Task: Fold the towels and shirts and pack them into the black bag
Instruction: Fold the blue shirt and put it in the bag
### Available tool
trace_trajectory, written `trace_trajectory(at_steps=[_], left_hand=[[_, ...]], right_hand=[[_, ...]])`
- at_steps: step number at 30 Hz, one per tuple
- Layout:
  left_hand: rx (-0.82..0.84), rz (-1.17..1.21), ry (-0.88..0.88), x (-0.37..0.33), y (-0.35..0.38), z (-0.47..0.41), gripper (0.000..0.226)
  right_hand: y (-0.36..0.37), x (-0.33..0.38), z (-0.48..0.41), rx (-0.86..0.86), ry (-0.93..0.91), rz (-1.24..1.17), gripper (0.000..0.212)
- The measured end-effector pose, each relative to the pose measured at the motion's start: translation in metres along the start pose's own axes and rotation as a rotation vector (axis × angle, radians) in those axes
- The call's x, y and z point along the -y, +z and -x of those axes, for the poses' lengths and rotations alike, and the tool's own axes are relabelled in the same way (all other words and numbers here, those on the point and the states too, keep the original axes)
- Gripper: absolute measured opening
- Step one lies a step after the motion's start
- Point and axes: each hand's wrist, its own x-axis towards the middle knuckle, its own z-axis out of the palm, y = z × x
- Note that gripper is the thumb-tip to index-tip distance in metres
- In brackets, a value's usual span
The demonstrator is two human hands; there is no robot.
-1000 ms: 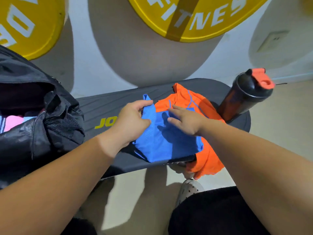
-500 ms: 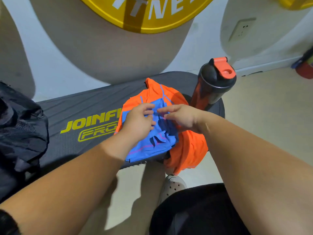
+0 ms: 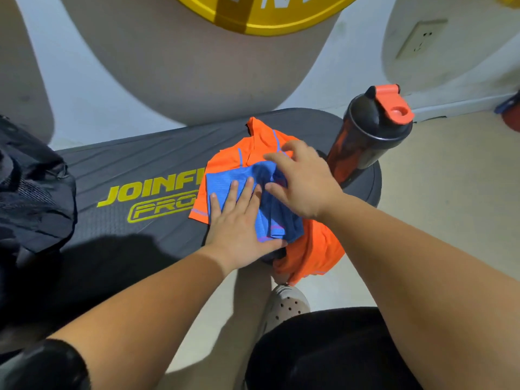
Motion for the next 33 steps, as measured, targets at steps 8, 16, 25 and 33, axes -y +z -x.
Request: trace_trajectory(at_steps=[8, 16, 25, 33], left_hand=[[-0.026, 0.085, 0.060, 0.031, -0.010, 0.010, 0.130], [-0.017, 0.068, 0.050, 0.045, -0.011, 0.016, 0.118], [0.051, -0.038, 0.037, 0.041, -0.007, 0.017, 0.128], [0.030, -0.026, -0.010, 0.036, 0.001, 0.015, 0.135]], right_hand=[[0.009, 0.008, 0.004, 0.237, 0.223, 0.060, 0.054], [-0.002, 0.000, 0.015, 0.296, 0.344, -0.406, 0.027], [-0.010, -0.013, 0.020, 0.376, 0.458, -0.098, 0.026], [0.029, 0.037, 0.018, 0.148, -0.195, 0.245, 0.076]])
